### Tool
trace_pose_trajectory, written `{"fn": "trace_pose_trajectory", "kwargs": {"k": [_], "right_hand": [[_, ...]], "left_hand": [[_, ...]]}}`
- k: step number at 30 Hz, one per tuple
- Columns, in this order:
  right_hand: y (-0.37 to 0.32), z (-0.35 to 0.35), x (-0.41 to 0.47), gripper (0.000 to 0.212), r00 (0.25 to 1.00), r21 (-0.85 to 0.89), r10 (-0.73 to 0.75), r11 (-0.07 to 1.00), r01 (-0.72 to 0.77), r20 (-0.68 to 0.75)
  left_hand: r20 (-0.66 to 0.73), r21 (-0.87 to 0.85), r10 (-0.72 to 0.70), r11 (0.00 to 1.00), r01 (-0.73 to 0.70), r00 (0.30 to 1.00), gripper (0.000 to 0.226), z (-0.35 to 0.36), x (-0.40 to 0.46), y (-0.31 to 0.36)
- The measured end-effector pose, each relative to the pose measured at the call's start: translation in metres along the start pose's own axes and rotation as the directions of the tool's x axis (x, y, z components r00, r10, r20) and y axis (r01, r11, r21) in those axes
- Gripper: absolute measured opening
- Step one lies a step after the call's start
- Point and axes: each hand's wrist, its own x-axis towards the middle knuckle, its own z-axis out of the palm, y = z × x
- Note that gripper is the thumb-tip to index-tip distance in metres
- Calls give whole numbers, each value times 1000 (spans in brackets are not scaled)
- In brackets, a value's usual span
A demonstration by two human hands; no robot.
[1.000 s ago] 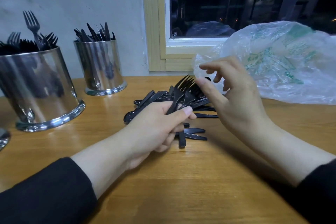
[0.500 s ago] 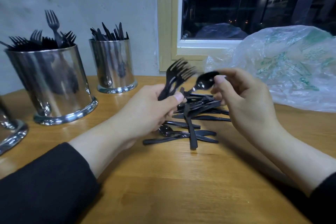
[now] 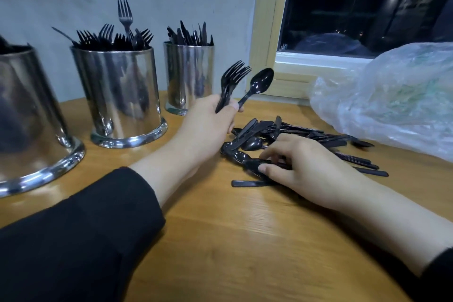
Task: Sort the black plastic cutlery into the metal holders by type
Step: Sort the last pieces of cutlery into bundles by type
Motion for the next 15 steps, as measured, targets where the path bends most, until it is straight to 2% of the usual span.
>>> {"fn": "trace_pose_trajectory", "kwargs": {"k": [10,15], "right_hand": [[-6,8,-3,7,999,65,36,997,-36,2],[-3,7,-3,4,993,82,73,994,-65,-97]], "left_hand": [[24,-39,28,999,-27,999,23,2,-4,3],[20,-16,29,999,-29,999,23,2,-6,5]]}}
